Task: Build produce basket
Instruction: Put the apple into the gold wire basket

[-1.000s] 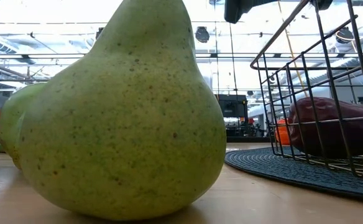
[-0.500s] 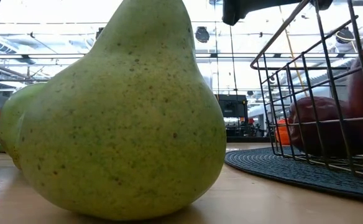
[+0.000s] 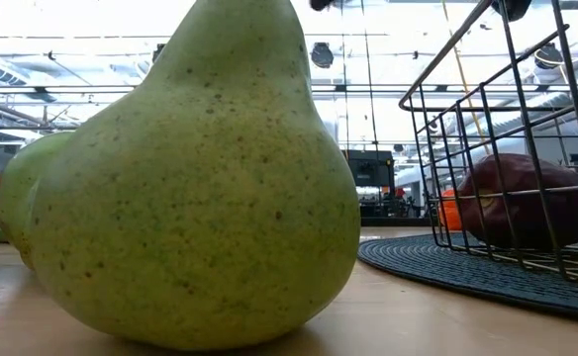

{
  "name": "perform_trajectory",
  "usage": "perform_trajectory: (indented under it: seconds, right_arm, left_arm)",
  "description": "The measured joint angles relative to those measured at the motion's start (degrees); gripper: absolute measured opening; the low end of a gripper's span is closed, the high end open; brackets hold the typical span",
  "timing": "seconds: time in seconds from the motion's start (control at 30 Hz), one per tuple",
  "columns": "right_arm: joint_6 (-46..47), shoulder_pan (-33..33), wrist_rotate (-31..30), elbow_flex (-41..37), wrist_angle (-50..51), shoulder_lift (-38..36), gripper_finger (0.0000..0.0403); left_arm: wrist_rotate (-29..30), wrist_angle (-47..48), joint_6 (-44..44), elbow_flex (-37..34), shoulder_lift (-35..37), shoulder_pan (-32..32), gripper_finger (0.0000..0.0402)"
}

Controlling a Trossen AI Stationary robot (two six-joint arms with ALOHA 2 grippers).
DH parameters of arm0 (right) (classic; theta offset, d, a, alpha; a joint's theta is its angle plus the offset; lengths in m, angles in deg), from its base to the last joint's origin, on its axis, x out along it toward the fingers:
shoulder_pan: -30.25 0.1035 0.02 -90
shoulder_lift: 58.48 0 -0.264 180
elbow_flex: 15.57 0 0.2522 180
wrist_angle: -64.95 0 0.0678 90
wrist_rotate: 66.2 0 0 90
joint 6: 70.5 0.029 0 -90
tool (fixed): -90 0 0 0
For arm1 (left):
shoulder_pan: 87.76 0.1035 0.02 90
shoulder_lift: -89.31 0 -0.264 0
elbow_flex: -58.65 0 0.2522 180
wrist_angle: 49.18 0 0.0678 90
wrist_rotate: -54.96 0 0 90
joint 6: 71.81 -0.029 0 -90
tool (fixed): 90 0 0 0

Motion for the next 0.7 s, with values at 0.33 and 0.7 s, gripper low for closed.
perform_trajectory:
  seconds: [0.33,0.7]
  right_arm:
    - [8.32,-2.72,-8.89,0.00,-0.97,3.15,0.0341]
    - [23.90,-5.90,-13.43,0.00,-7.81,9.61,0.0341]
  left_arm:
    - [10.90,38.33,2.72,0.11,13.43,5.66,0.0288]
    - [12.09,64.02,0.24,-5.53,14.90,18.42,0.0221]
